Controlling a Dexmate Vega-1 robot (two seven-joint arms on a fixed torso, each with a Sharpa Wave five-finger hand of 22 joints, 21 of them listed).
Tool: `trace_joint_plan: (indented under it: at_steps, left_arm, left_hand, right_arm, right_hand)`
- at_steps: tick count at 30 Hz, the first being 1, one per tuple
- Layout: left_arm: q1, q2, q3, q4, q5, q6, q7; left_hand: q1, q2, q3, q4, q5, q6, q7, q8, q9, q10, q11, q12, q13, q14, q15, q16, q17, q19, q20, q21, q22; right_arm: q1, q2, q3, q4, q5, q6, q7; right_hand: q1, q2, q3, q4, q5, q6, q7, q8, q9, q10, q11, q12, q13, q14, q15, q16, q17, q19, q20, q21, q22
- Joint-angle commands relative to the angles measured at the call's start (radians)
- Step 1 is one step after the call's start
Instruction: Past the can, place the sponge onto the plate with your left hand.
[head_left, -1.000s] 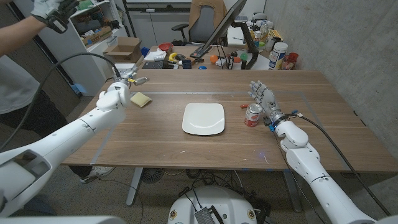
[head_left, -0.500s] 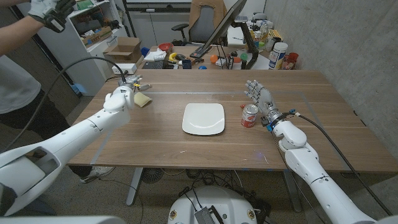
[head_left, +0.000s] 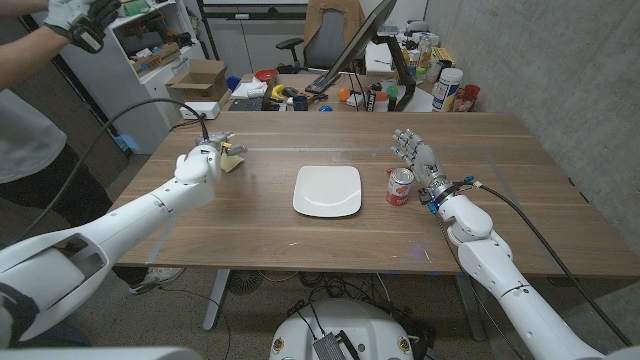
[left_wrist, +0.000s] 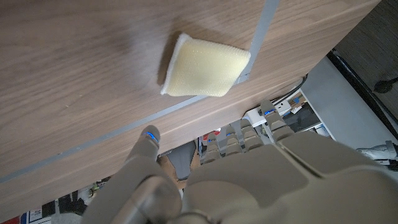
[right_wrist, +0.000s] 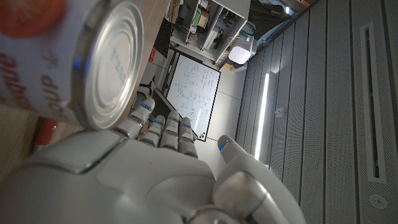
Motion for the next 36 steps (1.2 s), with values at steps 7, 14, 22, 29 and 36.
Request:
trace_joint_plan:
  at_steps: [7, 14, 22, 29, 36]
  left_arm:
    - [-0.011, -0.017, 0.036, 0.074, -0.004, 0.019, -0.031]
    - [-0.016, -0.024, 0.026, 0.109, -0.03, 0.019, -0.014]
    - [-0.053, -0.058, 0.038, 0.195, -0.07, -0.009, -0.006]
    - [-0.072, -0.087, 0.048, 0.255, -0.091, -0.03, 0.046]
    - [-0.101, -0.113, 0.078, 0.298, -0.076, -0.027, 0.086]
  left_hand:
    - [0.002, 0.003, -0.006, -0.003, 0.003, -0.007, 0.0, 0.004, 0.003, -0.012, 0.0, -0.002, 0.004, -0.012, 0.001, 0.001, 0.001, 0.003, 0.004, -0.009, 0.003]
    - [0.002, 0.002, -0.009, -0.004, 0.004, -0.007, 0.0, 0.004, 0.003, -0.013, -0.001, -0.002, 0.004, -0.013, 0.0, 0.001, 0.001, 0.005, 0.004, -0.012, 0.004]
    - [0.004, 0.008, -0.01, -0.006, 0.005, -0.004, 0.002, 0.006, 0.003, -0.005, -0.002, 0.002, 0.004, -0.007, 0.002, 0.004, 0.001, 0.014, 0.002, -0.016, 0.004]
    - [0.027, 0.039, -0.007, -0.016, 0.007, 0.031, 0.019, 0.016, 0.003, 0.052, -0.001, 0.022, 0.005, 0.051, -0.005, 0.018, 0.001, 0.099, -0.008, -0.011, 0.006]
    - [0.149, 0.195, 0.041, -0.045, 0.006, 0.194, 0.087, 0.039, 0.007, 0.244, -0.004, 0.059, 0.009, 0.264, -0.037, 0.048, 0.005, 0.391, -0.085, 0.024, 0.008]
  right_arm:
    - [-0.009, -0.012, -0.003, -0.011, 0.002, -0.002, -0.01]
    - [-0.022, -0.019, 0.0, -0.025, -0.001, -0.01, -0.021]
    - [-0.023, -0.023, -0.007, -0.035, -0.018, -0.026, -0.039]
    - [-0.02, -0.017, -0.006, -0.03, -0.008, -0.028, -0.04]
    - [0.0, -0.013, -0.012, -0.009, -0.012, -0.026, -0.034]
  right_hand:
    - [0.001, 0.082, 0.007, 0.0, 0.007, 0.011, -0.001, 0.006, 0.004, 0.01, -0.005, 0.006, 0.004, 0.008, 0.002, 0.005, 0.002, 0.01, -0.061, 0.006, 0.005]
    - [0.001, 0.082, 0.007, 0.0, 0.007, 0.011, -0.001, 0.006, 0.004, 0.01, -0.005, 0.006, 0.004, 0.008, 0.001, 0.005, 0.002, 0.01, -0.061, 0.006, 0.005]
    - [0.001, 0.082, 0.007, 0.0, 0.007, 0.011, -0.001, 0.006, 0.004, 0.01, -0.003, 0.006, 0.004, 0.008, 0.002, 0.005, 0.001, 0.01, -0.061, 0.005, 0.005]
    - [0.001, 0.082, 0.007, 0.0, 0.007, 0.012, -0.001, 0.006, 0.004, 0.01, -0.002, 0.005, 0.004, 0.009, 0.001, 0.005, 0.001, 0.01, -0.06, 0.005, 0.005]
    - [0.001, 0.081, 0.007, 0.0, 0.007, 0.012, -0.001, 0.006, 0.004, 0.01, -0.001, 0.005, 0.004, 0.008, 0.002, 0.005, 0.001, 0.011, -0.06, 0.005, 0.005]
